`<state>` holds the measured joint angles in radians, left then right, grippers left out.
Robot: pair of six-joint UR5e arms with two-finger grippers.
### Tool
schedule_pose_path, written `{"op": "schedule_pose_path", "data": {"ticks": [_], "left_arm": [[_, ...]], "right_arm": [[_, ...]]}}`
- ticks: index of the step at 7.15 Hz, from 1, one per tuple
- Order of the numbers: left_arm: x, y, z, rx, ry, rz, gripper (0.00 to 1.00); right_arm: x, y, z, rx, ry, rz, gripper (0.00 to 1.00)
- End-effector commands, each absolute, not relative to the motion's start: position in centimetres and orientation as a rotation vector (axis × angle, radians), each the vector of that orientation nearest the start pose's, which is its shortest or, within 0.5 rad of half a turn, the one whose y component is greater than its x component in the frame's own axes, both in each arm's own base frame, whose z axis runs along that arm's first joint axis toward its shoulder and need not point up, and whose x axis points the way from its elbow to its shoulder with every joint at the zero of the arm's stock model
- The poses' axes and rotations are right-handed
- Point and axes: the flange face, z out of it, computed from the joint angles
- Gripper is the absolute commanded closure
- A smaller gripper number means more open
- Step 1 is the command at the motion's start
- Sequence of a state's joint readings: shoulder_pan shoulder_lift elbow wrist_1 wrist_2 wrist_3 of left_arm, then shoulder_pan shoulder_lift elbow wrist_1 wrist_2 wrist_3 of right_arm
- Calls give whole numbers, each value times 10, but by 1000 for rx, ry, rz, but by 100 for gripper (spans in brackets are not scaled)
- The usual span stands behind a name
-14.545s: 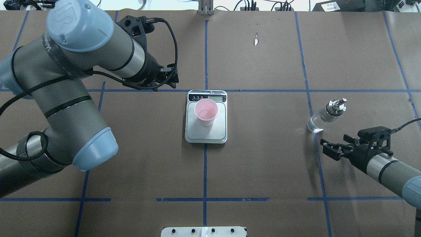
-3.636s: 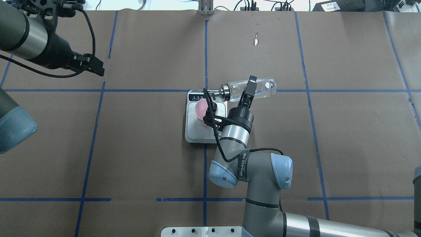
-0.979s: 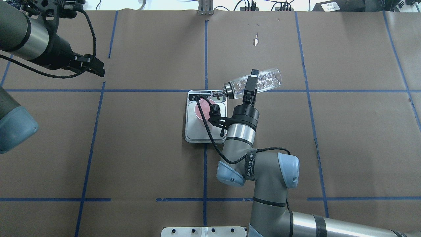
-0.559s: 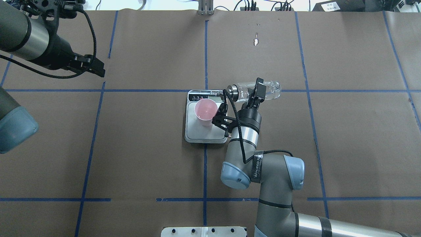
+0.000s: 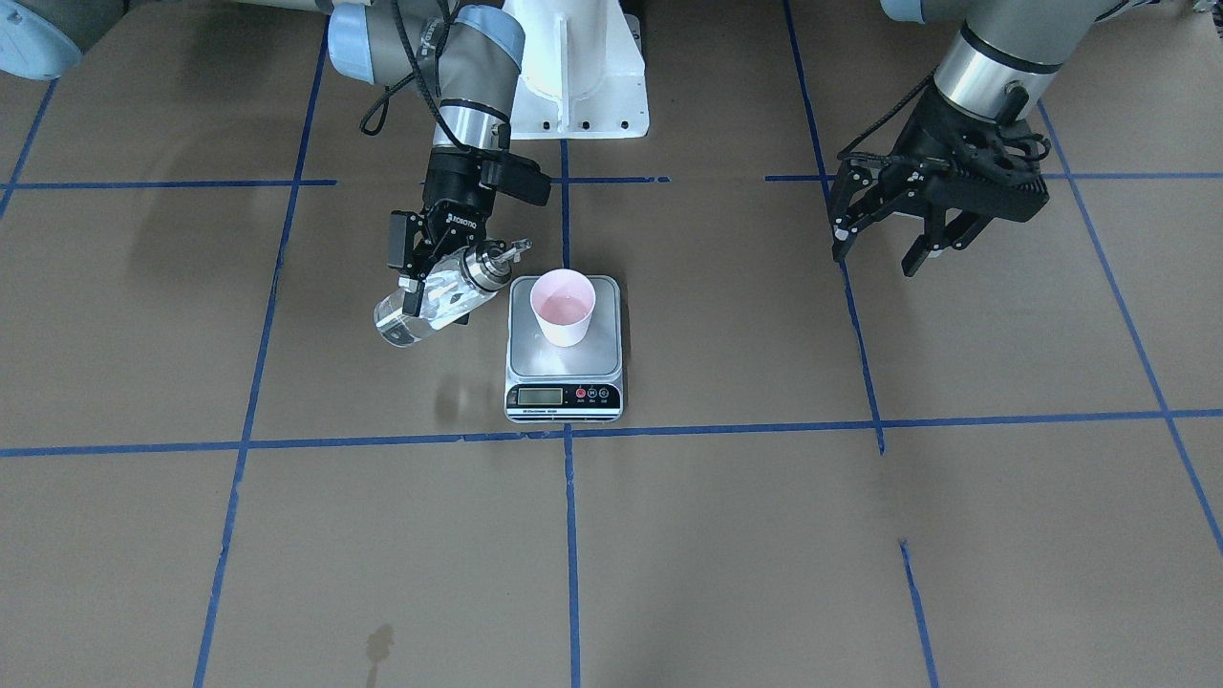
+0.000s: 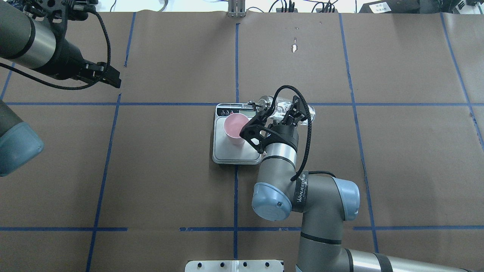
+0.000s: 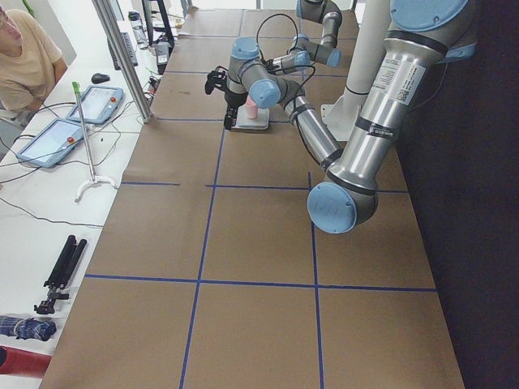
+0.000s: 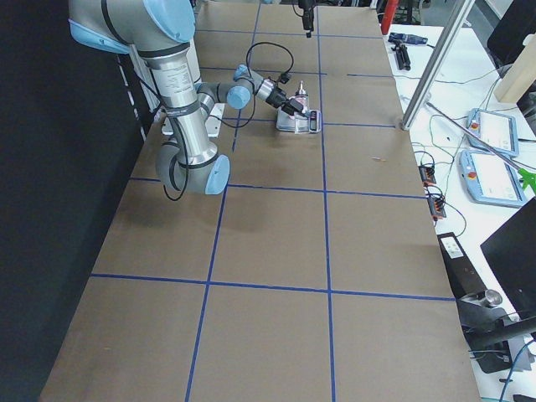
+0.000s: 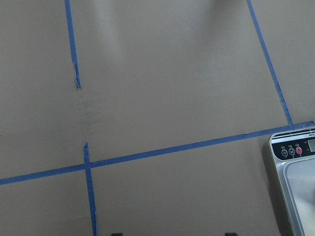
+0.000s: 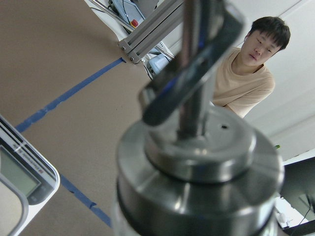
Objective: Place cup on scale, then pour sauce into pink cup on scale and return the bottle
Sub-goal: 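Tilt the glass bottle back upright with the right gripper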
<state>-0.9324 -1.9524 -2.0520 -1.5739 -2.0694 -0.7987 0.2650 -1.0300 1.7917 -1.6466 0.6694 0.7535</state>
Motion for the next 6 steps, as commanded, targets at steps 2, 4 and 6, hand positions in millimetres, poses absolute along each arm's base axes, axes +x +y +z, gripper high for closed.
{"op": "schedule_pose_path", "data": {"ticks": [2,4,6], "left_arm": [[255,-488,240,331,908,68,24],[255,-488,240,331,908,68,24],[254,-488,237,335,910,67,24]], "right_arm": [[-519,-369,259,1074,-439,12,100],[-503,-390,262,1003,-518,61,100],[-480,-401,287,913,-577,183,100]]}}
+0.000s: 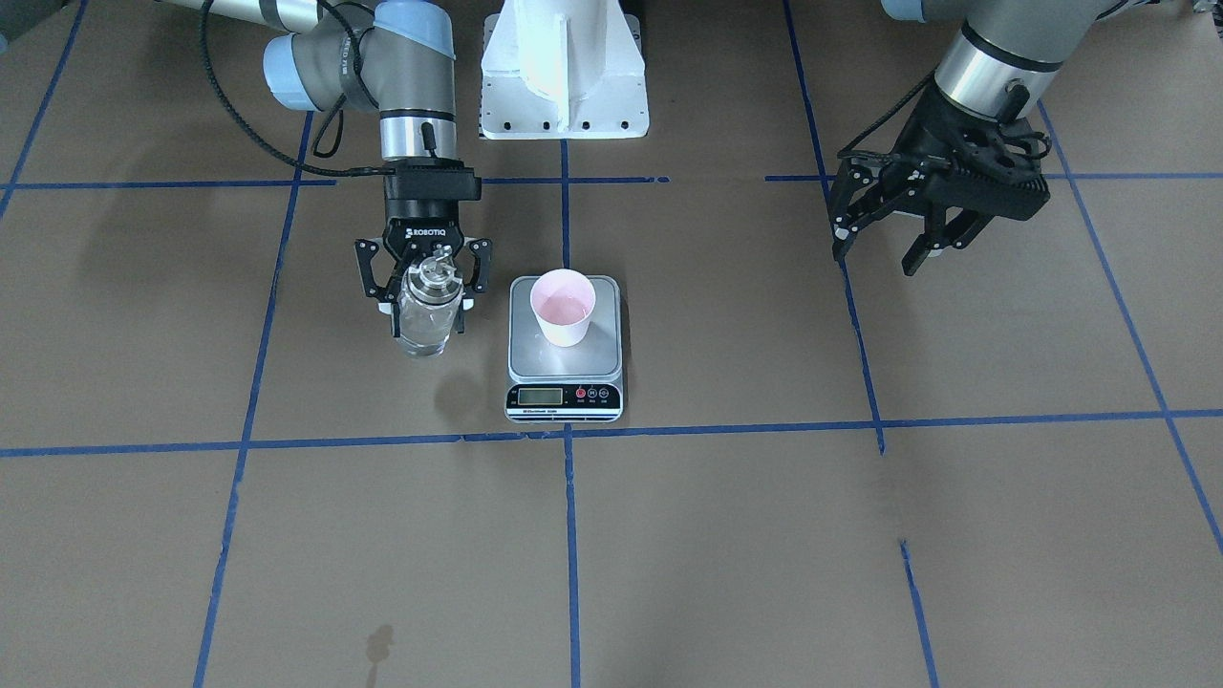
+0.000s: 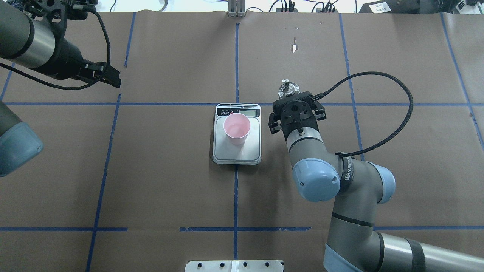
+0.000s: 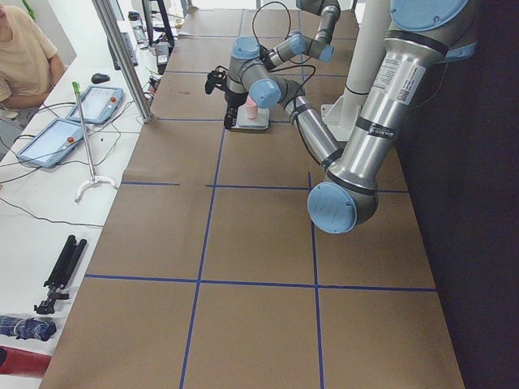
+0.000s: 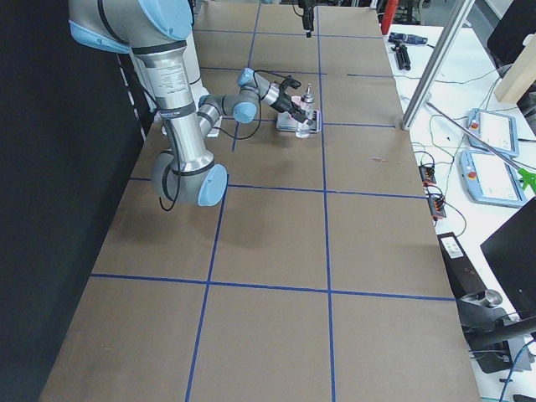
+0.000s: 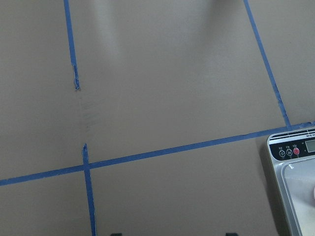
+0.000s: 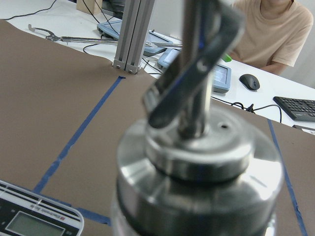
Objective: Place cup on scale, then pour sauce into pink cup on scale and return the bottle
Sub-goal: 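Carry the glass bottle back to its starting spot with the right gripper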
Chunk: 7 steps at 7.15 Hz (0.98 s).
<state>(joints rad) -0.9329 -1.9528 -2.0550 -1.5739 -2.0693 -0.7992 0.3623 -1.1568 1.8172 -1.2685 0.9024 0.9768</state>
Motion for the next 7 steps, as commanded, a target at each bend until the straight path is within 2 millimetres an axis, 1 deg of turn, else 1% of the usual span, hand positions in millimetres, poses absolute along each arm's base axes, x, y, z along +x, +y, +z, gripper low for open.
{"op": "schedule_pose_path", "data": {"ticks": [1,2,3,4,5,6,7], "left_arm": [[254,-488,235,338,913,67,24],[254,-488,233,341,914,67,24],[254,-488,232,343,917,69,24],[254,-488,232,342,916,65,24],[254,-487,230,337,922,51,24],[252,-486,227,338,928,42,24],[248,-480,227,331,934,19,24]], "right_arm": [[-462,-396,307,882,-574,181,100],[-429,-393,328,846,-583,183,100],[-408,-382,362,831,-655,226,100],[-393,-372,386,793,-798,327,100],[-390,-369,398,772,-803,338,100],[-390,-372,407,792,-782,355,100],[-384,-373,423,822,-730,370,100]]}}
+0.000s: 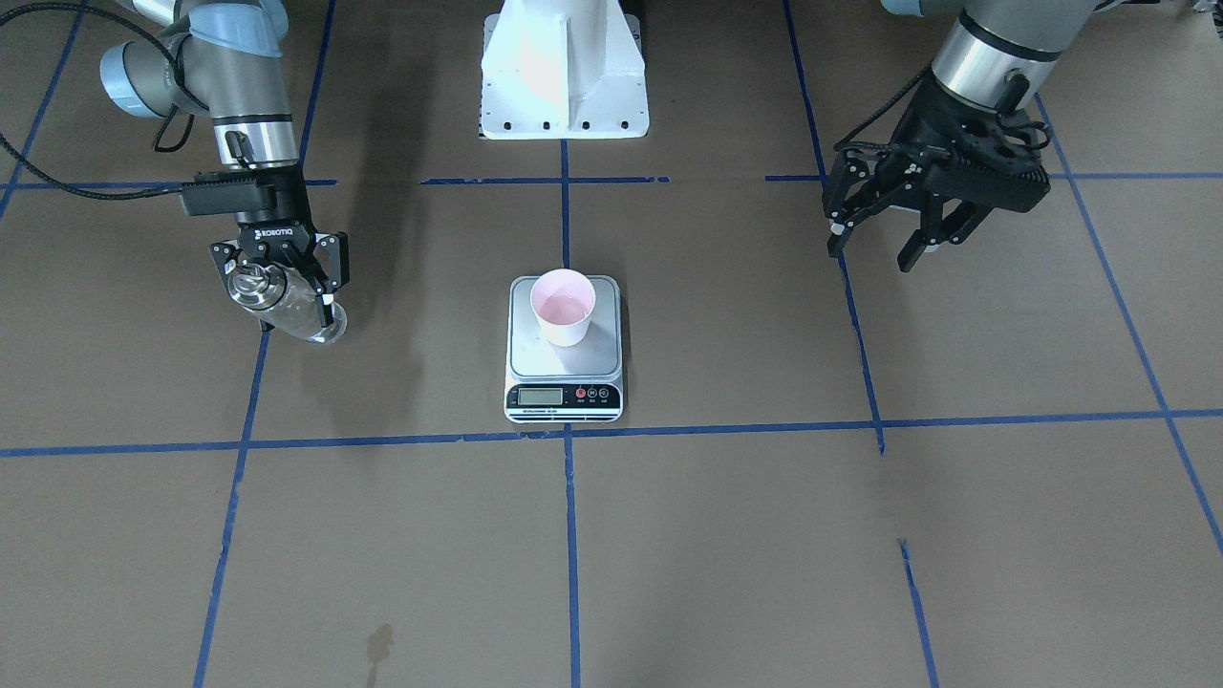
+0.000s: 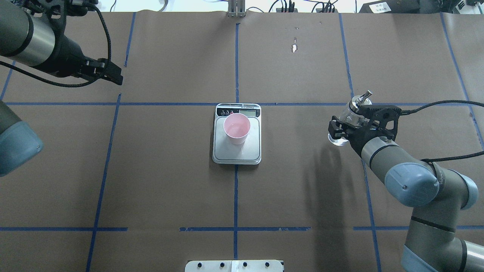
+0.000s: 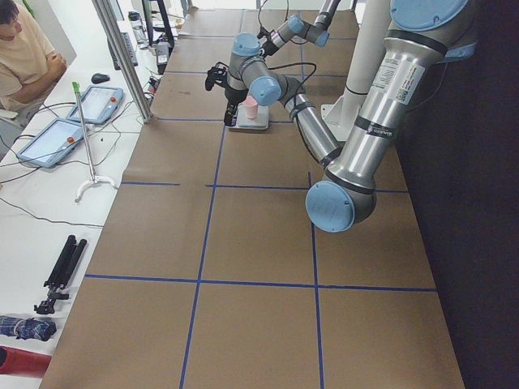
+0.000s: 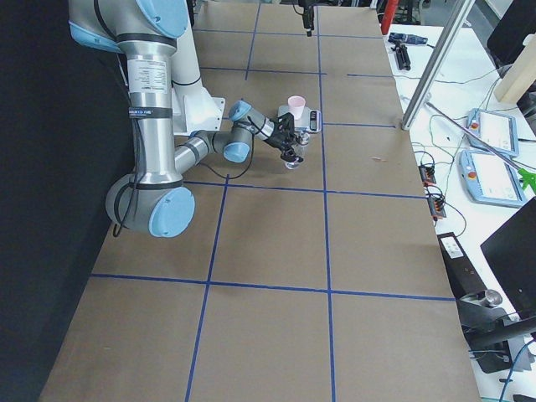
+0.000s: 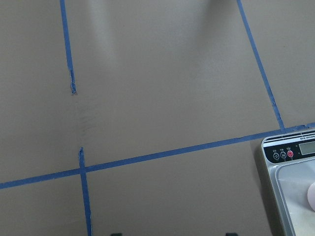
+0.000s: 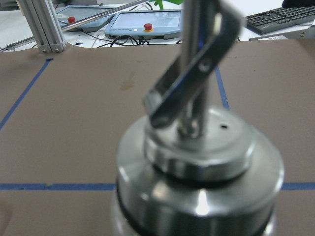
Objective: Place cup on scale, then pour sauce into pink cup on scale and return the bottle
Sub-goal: 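Carry the glass bottle back to its starting spot with the right gripper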
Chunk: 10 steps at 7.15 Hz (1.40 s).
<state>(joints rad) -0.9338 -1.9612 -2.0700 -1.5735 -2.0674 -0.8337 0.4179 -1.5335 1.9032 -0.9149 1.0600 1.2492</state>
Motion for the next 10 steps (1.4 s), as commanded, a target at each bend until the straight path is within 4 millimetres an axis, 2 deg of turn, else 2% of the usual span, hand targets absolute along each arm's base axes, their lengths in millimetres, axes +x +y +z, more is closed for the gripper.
{"op": "schedule_pose_path", "data": {"ticks": [1,2,4,7,10], "left_arm": [[249,-480,223,333,940,21,24],[250,-479,220,334,945,21,24],[250,-478,218,325,956,22,24],[250,-478,217,326,957,22,24],[250,-478,217,327,958,23,24]], "right_arm": [[-385,-374,428,851,-709,396,100],[-382,-372,416,873,-726,417,100],[-397,-356,425,892,-714,437,100],[-405,-355,446,882,-675,423,100],[-403,-356,448,891,-667,432,100]]}}
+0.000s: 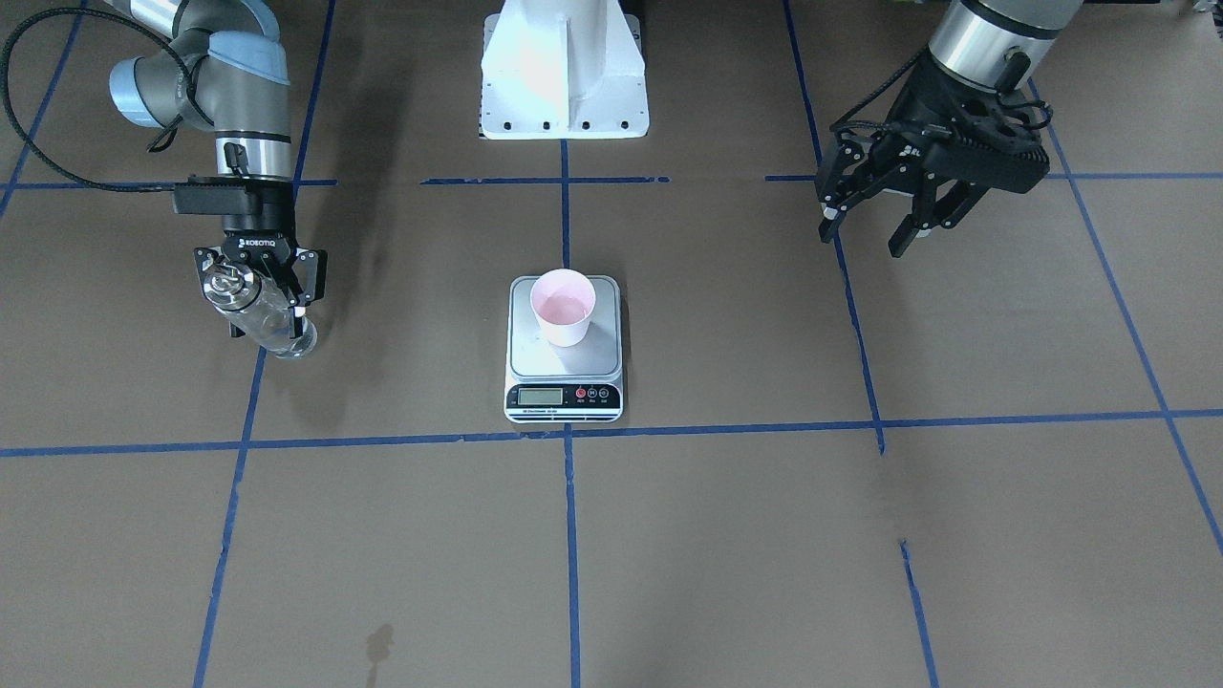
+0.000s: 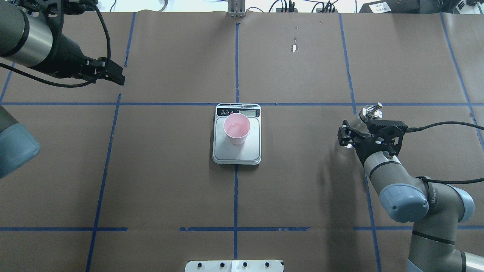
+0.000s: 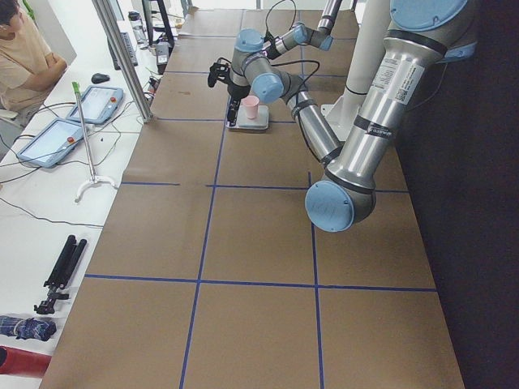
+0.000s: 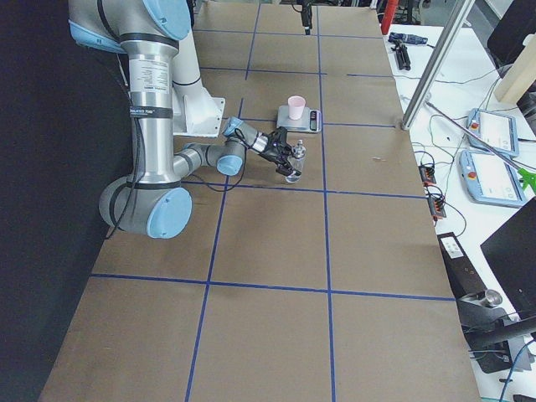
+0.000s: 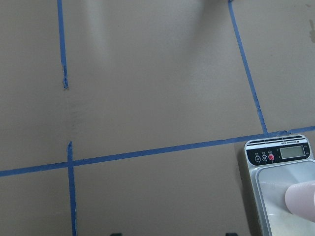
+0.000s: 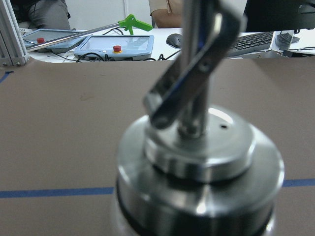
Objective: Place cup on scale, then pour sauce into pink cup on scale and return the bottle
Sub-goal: 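Carry the glass bottle back to its starting spot with the right gripper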
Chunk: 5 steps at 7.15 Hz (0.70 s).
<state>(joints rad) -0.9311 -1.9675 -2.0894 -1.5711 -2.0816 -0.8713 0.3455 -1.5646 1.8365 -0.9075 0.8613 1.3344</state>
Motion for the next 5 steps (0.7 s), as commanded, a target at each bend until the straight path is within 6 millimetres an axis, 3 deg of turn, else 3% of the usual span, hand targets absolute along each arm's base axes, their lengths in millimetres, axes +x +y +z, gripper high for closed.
{"op": "schedule_pose_path", "data": {"ticks": [1,5], "left_arm": [[251,-478,217,325,957,24,24],[250,-478,216,329,958,22,24]], "right_arm": [[-400,-356,454,885,-662,440,100],[-400,-355,461,881,-648,435,100]]}}
